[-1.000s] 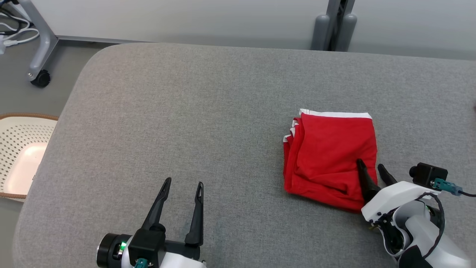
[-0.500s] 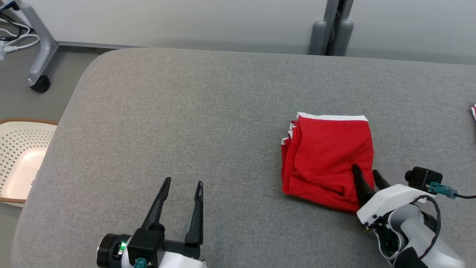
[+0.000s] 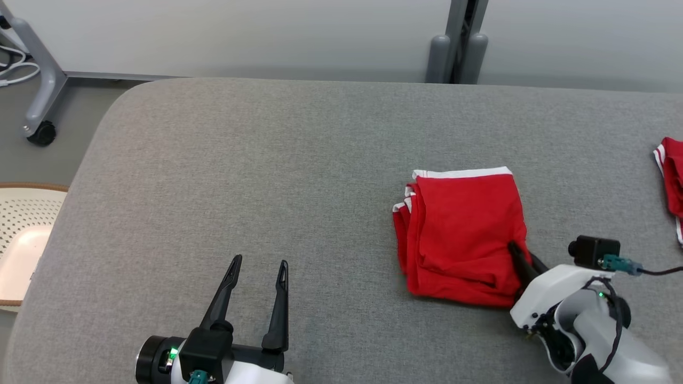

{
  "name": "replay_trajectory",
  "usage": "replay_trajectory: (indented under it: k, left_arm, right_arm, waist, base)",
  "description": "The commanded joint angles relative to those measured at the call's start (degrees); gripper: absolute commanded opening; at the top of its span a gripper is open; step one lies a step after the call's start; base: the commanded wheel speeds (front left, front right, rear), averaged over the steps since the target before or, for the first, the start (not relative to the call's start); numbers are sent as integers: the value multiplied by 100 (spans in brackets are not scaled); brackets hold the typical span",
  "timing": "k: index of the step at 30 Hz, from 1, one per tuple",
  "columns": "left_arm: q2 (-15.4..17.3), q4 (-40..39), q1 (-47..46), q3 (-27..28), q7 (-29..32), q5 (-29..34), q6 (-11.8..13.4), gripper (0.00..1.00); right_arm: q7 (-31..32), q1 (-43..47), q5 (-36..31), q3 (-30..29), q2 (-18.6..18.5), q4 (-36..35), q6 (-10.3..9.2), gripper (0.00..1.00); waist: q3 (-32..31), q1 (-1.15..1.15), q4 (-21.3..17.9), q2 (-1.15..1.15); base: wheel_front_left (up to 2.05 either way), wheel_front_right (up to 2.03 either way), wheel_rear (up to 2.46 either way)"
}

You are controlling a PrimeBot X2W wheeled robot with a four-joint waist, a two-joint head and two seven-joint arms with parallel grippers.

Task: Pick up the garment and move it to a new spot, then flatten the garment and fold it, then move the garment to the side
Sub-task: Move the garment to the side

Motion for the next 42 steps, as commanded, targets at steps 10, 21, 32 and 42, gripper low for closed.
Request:
replay_trajectory:
  k: [10,21,32,42]
  left_arm:
    - [18,-59,-137,107,-21,167,-96,100]
    - [19,-95,-397,225,-22,409,-248,100]
    - [61,-61,-611,301,-21,588,-402,100]
    - [124,-54,-735,351,-21,697,-458,100]
  right_arm:
    - [-48,-349,-1614,-180,-451,-517,-2,0]
    - [-44,-237,-2954,-986,-375,-1243,-2,0]
    - [-44,-82,-3502,-1489,-133,-1733,-2,0]
    - [-43,-24,-3665,-1679,-36,-1936,-2,0]
  waist:
    - [200,0,-507,0]
    - [488,0,-1366,0]
    - [719,0,-2117,0]
    - [902,0,-2602,0]
  base:
    - [0,0,0]
    - [0,0,0]
    - [0,0,0]
    - [0,0,0]
